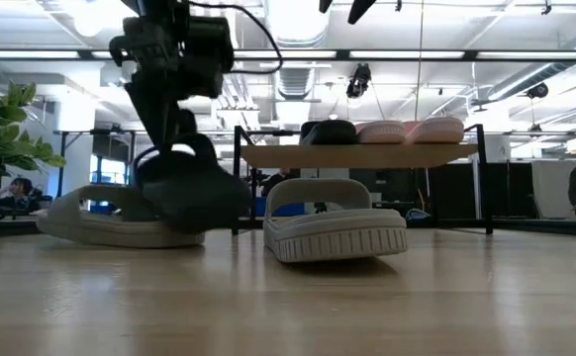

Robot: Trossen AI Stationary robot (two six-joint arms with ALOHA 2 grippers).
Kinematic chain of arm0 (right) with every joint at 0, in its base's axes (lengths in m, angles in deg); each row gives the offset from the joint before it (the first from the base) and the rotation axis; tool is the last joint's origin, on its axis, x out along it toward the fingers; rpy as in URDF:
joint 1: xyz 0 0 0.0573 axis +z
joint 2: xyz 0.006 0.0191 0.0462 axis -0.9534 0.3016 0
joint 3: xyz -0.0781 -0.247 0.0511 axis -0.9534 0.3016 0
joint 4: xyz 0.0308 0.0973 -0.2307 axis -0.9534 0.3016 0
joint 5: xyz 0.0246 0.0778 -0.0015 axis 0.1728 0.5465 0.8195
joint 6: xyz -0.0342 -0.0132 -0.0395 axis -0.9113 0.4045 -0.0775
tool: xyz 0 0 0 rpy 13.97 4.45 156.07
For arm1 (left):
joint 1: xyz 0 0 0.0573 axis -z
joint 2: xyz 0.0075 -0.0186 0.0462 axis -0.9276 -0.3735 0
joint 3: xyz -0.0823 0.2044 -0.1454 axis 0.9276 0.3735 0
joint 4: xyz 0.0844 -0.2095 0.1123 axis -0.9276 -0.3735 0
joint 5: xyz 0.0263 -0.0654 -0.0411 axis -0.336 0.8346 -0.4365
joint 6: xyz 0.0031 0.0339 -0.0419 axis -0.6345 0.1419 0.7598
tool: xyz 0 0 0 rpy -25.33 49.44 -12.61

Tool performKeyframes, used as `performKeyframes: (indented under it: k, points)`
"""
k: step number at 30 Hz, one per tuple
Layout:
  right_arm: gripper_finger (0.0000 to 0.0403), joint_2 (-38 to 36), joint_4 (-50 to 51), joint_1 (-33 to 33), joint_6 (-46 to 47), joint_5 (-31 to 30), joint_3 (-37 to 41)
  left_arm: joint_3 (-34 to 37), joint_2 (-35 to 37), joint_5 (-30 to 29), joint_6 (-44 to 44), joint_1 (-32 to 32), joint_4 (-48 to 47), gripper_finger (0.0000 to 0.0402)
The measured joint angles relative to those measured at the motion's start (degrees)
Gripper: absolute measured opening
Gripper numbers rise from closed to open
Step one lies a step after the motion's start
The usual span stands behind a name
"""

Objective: Pick and place slides into the shelf
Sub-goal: Put the black slide on the shelf

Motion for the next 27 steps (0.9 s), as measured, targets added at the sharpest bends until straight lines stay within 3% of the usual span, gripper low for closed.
performKeyframes:
  k: [5,11,16,23,27]
  points:
    - [0.0189,0.0,-4.8,0.13,-8.09,-0.07,1.71,-0.26,3.98,-1.85,0.45,0.04,0.08,0.0181]
    - [0.0189,1.66,-22.3,0.58,-40.46,0.42,7.92,-0.21,13.75,-3.27,2.82,0.21,-2.15,0.0242]
    - [0.0189,4.78,-32.87,-0.65,-60.91,1.11,12.64,0.24,25.58,-5.03,10.39,1.91,-5.73,0.0249]
    - [0.0189,8.18,-39.88,-5.36,-71.12,1.35,15.59,0.72,42.26,-11.88,26.95,4.43,-7.48,0.025]
    - [0.0189,10.02,-46.72,-6.17,-81.67,7.05,16.25,1.31,50.11,-14.67,34.44,4.41,-7.6,0.025]
